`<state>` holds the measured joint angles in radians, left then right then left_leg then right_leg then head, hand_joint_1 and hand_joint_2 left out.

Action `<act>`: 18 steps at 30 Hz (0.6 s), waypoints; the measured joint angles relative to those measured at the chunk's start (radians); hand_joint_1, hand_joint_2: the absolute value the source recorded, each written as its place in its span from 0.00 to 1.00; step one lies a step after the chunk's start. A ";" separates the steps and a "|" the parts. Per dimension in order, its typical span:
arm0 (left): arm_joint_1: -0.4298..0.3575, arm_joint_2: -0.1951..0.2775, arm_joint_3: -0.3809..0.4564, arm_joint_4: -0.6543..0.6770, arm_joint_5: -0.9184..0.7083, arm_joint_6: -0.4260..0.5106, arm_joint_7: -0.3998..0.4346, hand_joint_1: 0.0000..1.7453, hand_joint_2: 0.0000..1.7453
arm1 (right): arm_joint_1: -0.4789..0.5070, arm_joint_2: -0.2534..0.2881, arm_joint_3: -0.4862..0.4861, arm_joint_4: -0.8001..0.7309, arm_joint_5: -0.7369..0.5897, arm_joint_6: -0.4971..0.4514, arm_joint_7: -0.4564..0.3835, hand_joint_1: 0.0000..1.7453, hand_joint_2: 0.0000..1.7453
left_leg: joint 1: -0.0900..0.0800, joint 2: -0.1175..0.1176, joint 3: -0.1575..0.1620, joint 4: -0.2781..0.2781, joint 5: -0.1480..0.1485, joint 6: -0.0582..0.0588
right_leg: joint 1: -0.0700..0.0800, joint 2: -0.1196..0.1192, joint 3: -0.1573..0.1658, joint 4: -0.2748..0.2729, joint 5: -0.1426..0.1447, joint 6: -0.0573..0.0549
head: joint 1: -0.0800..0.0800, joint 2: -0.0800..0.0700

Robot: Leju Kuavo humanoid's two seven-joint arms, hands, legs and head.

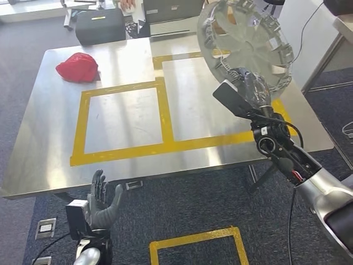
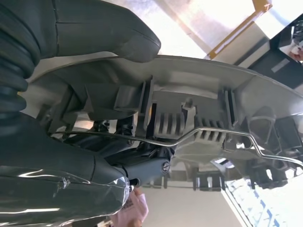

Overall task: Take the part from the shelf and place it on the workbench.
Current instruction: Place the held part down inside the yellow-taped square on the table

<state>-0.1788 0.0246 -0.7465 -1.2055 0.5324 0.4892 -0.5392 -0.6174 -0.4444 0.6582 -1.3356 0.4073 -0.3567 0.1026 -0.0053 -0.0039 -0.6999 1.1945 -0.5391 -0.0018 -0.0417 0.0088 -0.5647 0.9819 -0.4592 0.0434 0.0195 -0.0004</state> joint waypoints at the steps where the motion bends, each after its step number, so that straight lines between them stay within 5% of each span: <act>1: 0.001 0.000 0.000 0.000 0.000 0.001 0.001 0.00 1.00 | 0.002 0.000 0.001 0.003 0.000 0.000 -0.001 1.00 1.00 | 0.003 0.001 -0.030 0.053 -0.010 -0.002 | 0.001 0.000 0.006 0.000 -0.004 -0.002 | -0.004 0.000; 3: 0.003 0.000 0.000 0.000 0.000 0.000 0.002 0.00 1.00 | 0.005 0.001 0.003 0.009 0.000 0.000 0.000 1.00 1.00 | 0.003 0.002 -0.048 0.053 0.035 0.006 | 0.003 0.001 0.019 0.000 -0.014 -0.003 | -0.010 0.000; 5: 0.002 0.000 0.000 0.000 0.000 -0.004 0.004 0.00 1.00 | 0.003 0.002 0.003 0.012 0.000 0.000 0.002 1.00 1.00 | -0.003 -0.001 -0.008 -0.079 0.132 0.028 | 0.005 0.003 0.035 -0.003 -0.024 -0.003 | -0.012 0.000; 7: 0.002 0.000 0.000 0.000 -0.001 -0.008 0.004 0.00 1.00 | -0.005 0.004 0.003 0.013 0.001 -0.001 0.002 1.00 1.00 | -0.013 -0.005 0.032 -0.182 0.180 0.046 | 0.006 0.006 0.043 -0.010 -0.029 0.002 | -0.011 0.000; 12: -0.006 -0.002 0.000 -0.002 -0.002 -0.013 0.004 0.00 1.00 | -0.015 0.007 0.001 0.015 0.002 -0.002 0.002 1.00 1.00 | -0.013 -0.004 0.072 -0.251 0.162 0.059 | 0.005 0.002 0.038 -0.007 -0.048 0.024 | -0.007 0.000; 16: -0.003 -0.004 0.000 0.001 -0.003 -0.016 0.004 0.00 1.00 | -0.011 0.007 0.004 0.023 0.003 -0.002 0.001 1.00 1.00 | -0.010 -0.007 0.110 -0.273 0.149 0.066 | 0.011 -0.003 -0.064 0.225 -0.147 0.024 | 0.018 0.000; 18: 0.002 -0.004 0.000 0.003 -0.002 -0.016 0.004 0.00 1.00 | -0.009 0.007 0.007 0.027 0.003 -0.001 0.001 1.00 1.00 | -0.011 -0.009 0.123 -0.267 0.136 0.065 | 0.013 -0.004 -0.091 0.251 -0.114 0.027 | 0.024 0.000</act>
<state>-0.1768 0.0205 -0.7469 -1.2023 0.5300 0.4734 -0.5348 -0.6269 -0.4371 0.6652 -1.3088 0.4101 -0.3579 0.1040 -0.0160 -0.0133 -0.5770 0.9274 -0.4027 0.0629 -0.0291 0.0052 -0.6556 1.2324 -0.5730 0.0708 0.0437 -0.0004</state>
